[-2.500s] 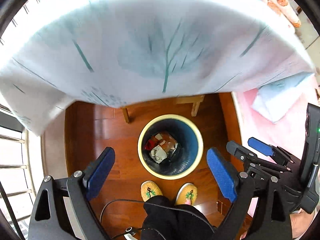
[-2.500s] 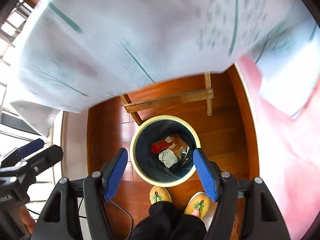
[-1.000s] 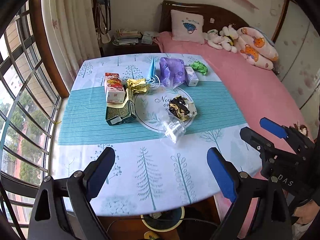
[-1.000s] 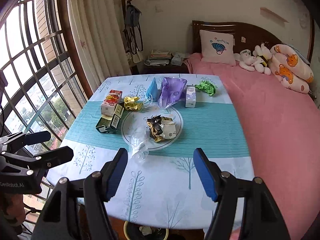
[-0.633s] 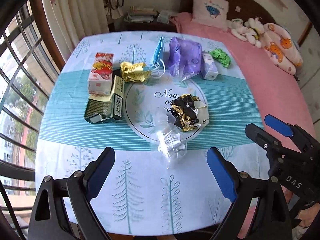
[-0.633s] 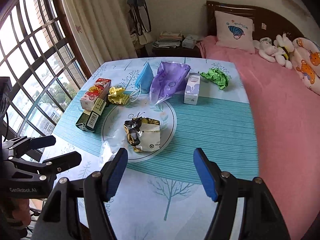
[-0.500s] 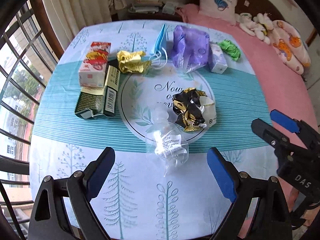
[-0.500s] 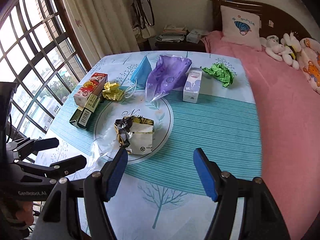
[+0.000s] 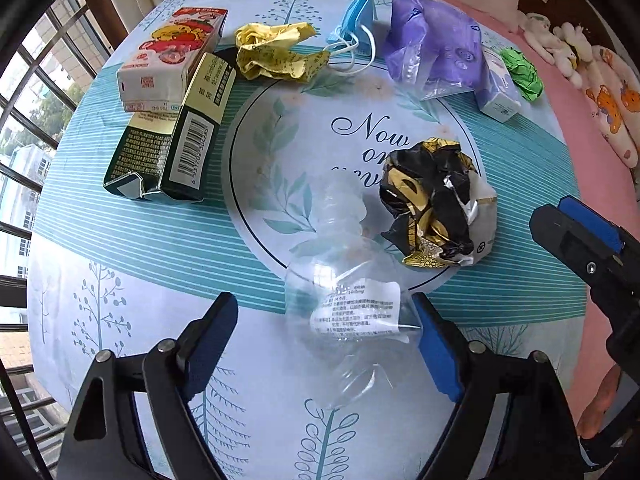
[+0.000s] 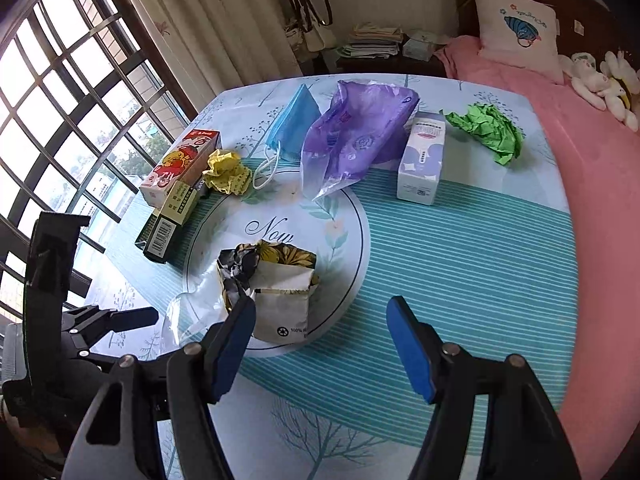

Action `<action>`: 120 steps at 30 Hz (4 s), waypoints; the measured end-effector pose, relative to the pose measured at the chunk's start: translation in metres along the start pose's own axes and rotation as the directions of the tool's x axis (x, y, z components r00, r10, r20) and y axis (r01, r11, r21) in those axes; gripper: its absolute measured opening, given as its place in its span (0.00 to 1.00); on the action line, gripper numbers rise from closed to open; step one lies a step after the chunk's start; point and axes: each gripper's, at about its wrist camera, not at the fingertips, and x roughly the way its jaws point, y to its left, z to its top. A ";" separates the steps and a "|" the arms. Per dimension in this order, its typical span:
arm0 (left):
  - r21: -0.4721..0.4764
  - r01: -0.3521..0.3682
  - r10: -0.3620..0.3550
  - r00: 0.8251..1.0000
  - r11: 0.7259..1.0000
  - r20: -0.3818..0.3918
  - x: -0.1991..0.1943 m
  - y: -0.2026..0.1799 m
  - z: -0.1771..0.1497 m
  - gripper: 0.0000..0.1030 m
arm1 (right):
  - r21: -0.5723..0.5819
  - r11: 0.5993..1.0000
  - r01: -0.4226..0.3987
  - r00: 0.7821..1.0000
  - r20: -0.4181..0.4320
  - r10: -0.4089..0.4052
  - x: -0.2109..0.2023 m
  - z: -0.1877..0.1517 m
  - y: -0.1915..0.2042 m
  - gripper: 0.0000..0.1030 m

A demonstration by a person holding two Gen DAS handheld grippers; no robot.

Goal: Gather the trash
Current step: 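Grasp the clear plastic bottle with the left tool while the right tool grasps the black-gold wrapper, then carry the clear bottle and black-gold wrapper with white bag over the trash bin, then open both tools to drop the bottle and wrapper into the bin, then raise both tools and move back toward the table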

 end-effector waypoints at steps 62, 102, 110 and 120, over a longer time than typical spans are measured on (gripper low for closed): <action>0.351 0.167 -0.203 0.977 0.921 0.066 -0.140 0.138 -0.230 0.46 | 0.309 0.942 0.130 0.991 -0.001 -0.136 -0.085 -0.262 0.199 0.61; 0.305 0.042 -0.033 0.999 0.952 -0.032 0.200 0.154 -0.325 0.94 | 0.406 0.897 0.178 0.971 -0.219 -0.094 0.215 -0.439 0.096 0.84; 0.294 0.041 -0.042 0.999 0.955 -0.005 0.144 0.147 -0.321 0.94 | 0.438 0.881 0.179 0.977 -0.187 -0.105 0.154 -0.422 0.108 0.84; 0.297 0.040 -0.059 0.997 0.954 0.055 -0.003 0.134 -0.307 0.94 | 0.435 0.890 0.138 0.989 -0.109 -0.100 0.021 -0.368 0.133 0.84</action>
